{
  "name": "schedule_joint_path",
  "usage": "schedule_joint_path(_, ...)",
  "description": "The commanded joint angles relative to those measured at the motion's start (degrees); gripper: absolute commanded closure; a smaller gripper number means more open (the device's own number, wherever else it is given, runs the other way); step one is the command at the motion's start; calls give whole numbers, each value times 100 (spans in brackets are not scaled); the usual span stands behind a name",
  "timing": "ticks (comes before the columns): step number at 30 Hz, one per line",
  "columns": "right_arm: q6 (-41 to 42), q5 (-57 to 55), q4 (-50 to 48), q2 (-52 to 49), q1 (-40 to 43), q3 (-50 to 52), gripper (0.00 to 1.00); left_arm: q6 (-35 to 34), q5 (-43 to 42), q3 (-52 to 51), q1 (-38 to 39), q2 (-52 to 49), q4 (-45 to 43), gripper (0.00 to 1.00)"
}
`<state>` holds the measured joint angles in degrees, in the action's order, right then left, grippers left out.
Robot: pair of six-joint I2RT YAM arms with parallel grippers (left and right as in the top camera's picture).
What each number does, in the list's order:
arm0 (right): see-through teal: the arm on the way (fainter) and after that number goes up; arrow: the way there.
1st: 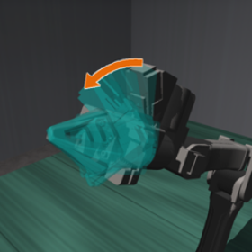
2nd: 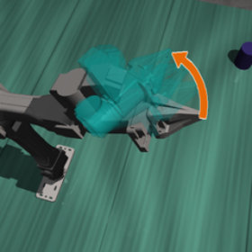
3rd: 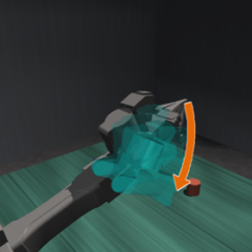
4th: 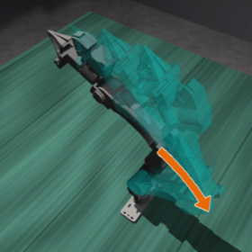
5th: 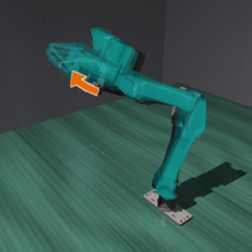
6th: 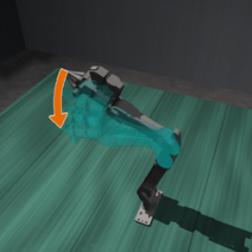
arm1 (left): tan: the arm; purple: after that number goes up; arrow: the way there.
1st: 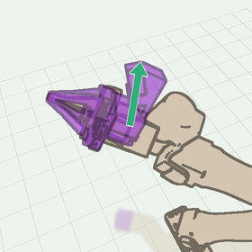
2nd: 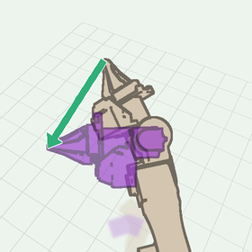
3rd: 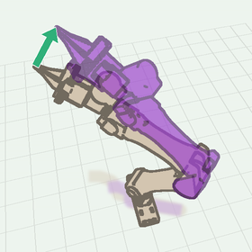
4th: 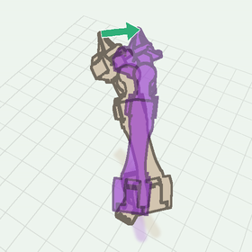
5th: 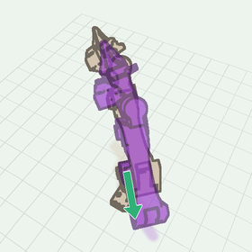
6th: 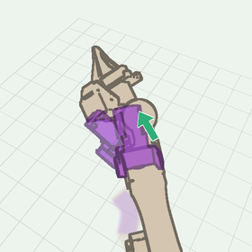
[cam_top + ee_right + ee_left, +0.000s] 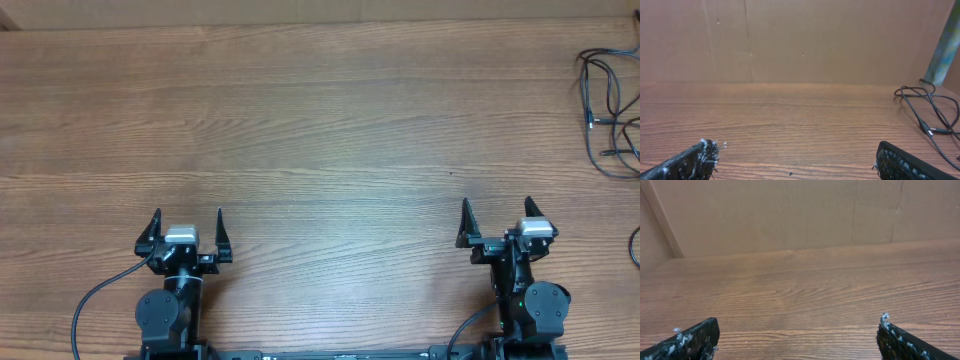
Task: Untangle cables
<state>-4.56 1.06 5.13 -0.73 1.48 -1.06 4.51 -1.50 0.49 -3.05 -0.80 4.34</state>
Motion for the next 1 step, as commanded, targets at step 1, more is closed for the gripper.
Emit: schedule_joint_path(1,-44,-48,-35,44,20,59,0,66,-2,-22,-31,55,11,0)
